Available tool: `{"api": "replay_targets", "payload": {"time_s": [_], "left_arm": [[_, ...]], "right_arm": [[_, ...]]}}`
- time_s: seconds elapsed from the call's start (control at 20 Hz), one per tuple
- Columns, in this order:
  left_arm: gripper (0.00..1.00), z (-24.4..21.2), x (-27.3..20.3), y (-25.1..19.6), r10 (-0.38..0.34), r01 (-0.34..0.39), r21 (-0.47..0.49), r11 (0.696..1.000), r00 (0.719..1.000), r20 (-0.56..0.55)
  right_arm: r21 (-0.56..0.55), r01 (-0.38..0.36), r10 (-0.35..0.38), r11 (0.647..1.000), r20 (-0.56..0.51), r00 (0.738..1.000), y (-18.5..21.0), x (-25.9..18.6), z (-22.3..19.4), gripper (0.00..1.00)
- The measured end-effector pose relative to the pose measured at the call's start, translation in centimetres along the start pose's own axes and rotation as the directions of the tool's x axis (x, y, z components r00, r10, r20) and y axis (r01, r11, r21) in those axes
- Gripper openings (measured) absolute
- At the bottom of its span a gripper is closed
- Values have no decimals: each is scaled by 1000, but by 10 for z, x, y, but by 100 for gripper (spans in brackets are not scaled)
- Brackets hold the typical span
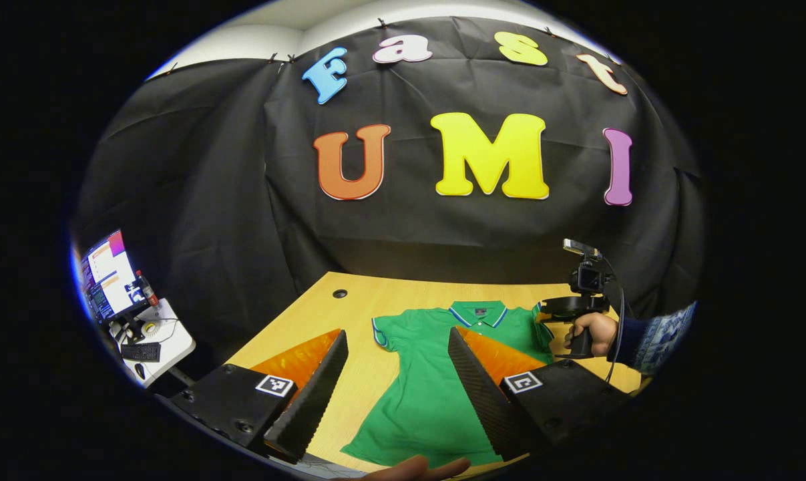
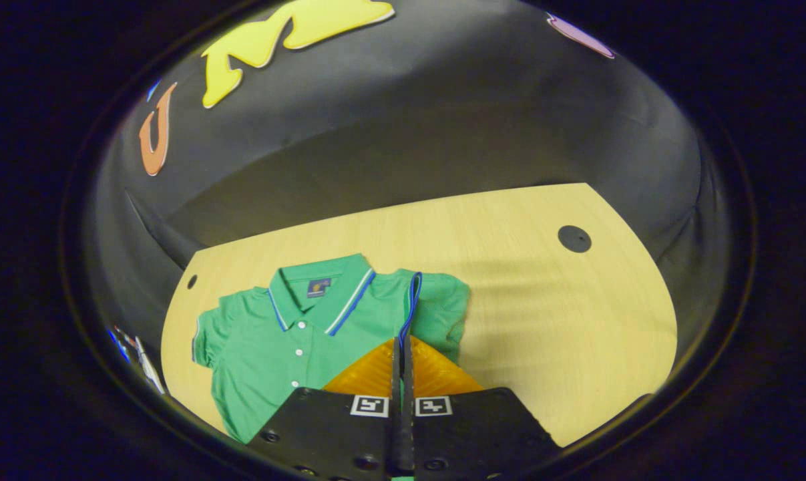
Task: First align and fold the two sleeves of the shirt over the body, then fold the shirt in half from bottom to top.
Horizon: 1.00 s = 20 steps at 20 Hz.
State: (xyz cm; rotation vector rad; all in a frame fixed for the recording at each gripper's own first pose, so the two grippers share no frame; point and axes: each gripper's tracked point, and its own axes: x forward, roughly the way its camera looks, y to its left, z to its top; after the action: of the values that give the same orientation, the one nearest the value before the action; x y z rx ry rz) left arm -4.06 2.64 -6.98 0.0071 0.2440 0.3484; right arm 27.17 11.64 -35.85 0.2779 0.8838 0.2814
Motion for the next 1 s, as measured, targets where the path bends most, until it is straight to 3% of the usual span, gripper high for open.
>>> {"api": "replay_targets", "payload": {"time_s": [0.2, 0.3, 0.35, 0.5, 0.6, 0.65, 0.7, 0.85, 0.9, 1.0], "left_arm": [[98, -2, 10, 25, -13, 13, -12, 1000, 1000, -5], [98, -3, 24, 35, -32, 32, -17, 999, 999, 4], [98, -2, 32, 40, -47, 47, -18, 999, 999, 5], [98, -16, 68, 50, -90, 89, -33, 996, 995, -36], [98, -26, 93, 55, -111, 108, -45, 993, 991, -70], [98, -28, 106, 54, -127, 124, -43, 991, 989, -78], [99, -30, 121, 55, -135, 133, -36, 991, 987, -84], [98, -50, 166, 57, -148, 144, -38, 989, 980, -136], [98, -59, 182, 56, -156, 150, -47, 988, 975, -161], [99, -81, 212, 49, -174, 165, -57, 985, 962, -212]], "right_arm": [[15, -15, 15, 1000, -6, 1000, 23, -14, -2, 2], [20, -13, 12, 1000, 19, 1000, 27, -27, 5, 20], [20, -22, 21, 1000, 30, 999, 31, -34, 5, 24], [6, -9, 9, 1000, 66, 998, 27, -62, 10, 80], [-6, -1, 1, 1000, 85, 996, 23, -82, 10, 93], [-10, 1, 0, 1000, 90, 996, 22, -93, 9, 89], [-14, 4, -2, 1000, 99, 995, 19, -104, 10, 96], [-2, 35, -35, 999, 165, 986, 8, -141, 17, 96], [0, 44, -43, 999, 184, 982, 7, -153, 18, 92], [-4, 66, -63, 998, 242, 968, 6, -181, 25, 96]]}}
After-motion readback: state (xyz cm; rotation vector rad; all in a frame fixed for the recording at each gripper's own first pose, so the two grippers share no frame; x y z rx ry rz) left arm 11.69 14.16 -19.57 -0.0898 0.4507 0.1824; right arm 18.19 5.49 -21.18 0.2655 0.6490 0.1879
